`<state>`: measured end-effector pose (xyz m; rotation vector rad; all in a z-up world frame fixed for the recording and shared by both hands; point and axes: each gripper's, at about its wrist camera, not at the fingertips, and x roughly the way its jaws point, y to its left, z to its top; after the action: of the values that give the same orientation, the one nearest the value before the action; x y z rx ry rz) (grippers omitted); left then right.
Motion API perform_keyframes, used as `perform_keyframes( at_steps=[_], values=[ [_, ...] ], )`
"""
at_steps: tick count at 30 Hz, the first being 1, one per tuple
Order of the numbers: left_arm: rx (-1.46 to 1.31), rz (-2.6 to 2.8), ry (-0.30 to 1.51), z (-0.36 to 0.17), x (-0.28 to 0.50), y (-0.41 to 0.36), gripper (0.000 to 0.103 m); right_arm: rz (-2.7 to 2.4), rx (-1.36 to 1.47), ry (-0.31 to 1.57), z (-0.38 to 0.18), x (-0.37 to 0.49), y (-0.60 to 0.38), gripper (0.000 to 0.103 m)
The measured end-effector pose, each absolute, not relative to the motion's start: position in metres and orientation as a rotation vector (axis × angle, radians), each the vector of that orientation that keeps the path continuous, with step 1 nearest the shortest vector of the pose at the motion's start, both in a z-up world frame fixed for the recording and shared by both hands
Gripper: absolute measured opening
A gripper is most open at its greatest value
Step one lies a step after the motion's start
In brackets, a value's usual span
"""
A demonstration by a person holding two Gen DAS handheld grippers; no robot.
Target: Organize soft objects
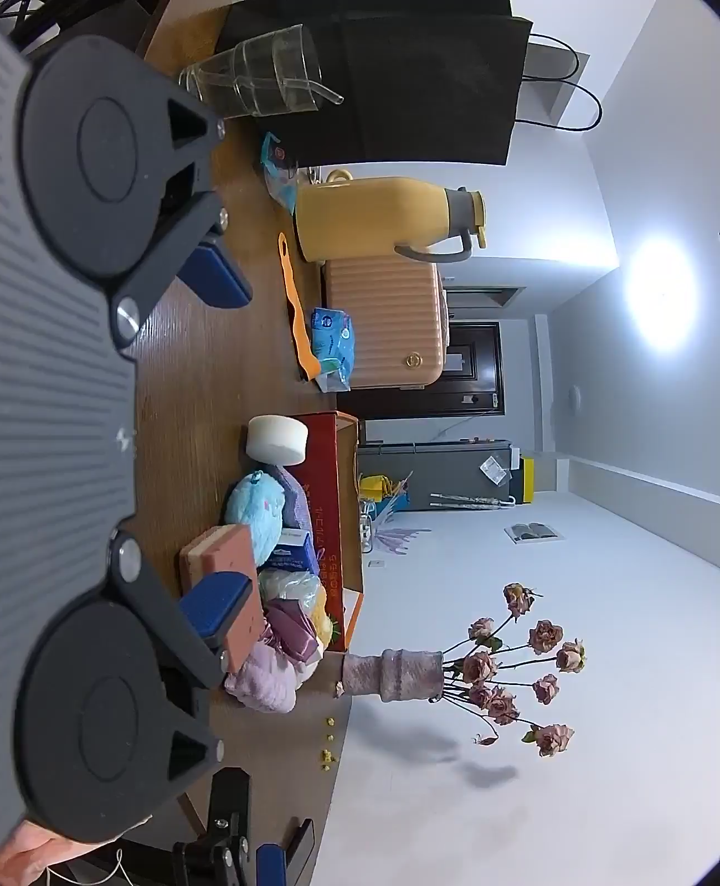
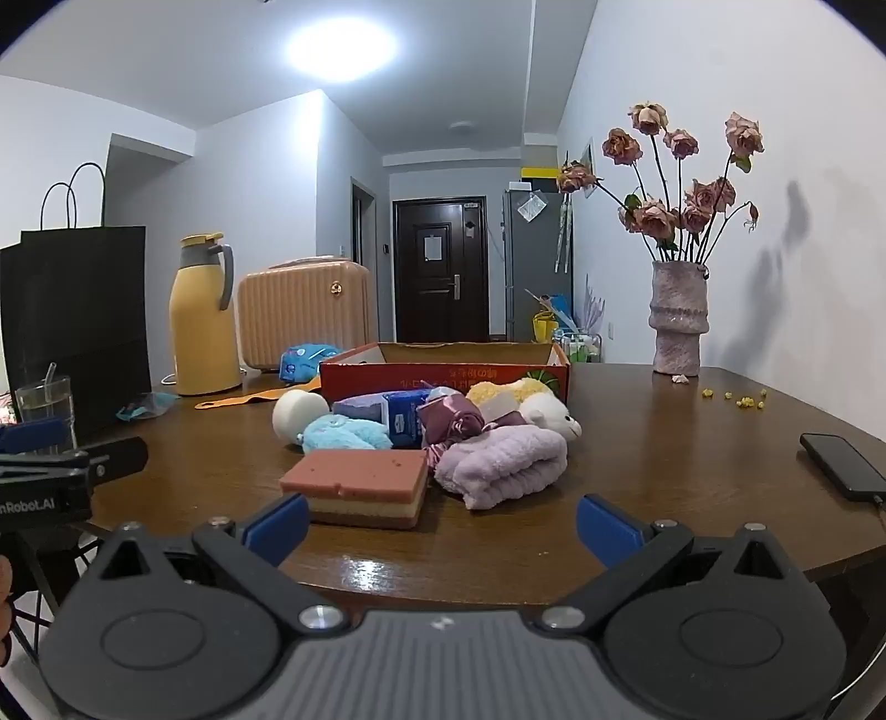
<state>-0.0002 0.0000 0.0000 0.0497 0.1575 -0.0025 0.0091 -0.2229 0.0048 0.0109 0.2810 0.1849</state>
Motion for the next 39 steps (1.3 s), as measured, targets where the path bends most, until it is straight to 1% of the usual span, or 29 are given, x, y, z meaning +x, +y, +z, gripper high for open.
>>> perform_keyframes(
  at_steps=[39],
  values=[
    [0.049,0.002,0.159,0.0008,-0.0005,0.0047,0.103,0.191,0.025,0.294,0.0009,0.0123,-0.2243,0.103]
  ],
)
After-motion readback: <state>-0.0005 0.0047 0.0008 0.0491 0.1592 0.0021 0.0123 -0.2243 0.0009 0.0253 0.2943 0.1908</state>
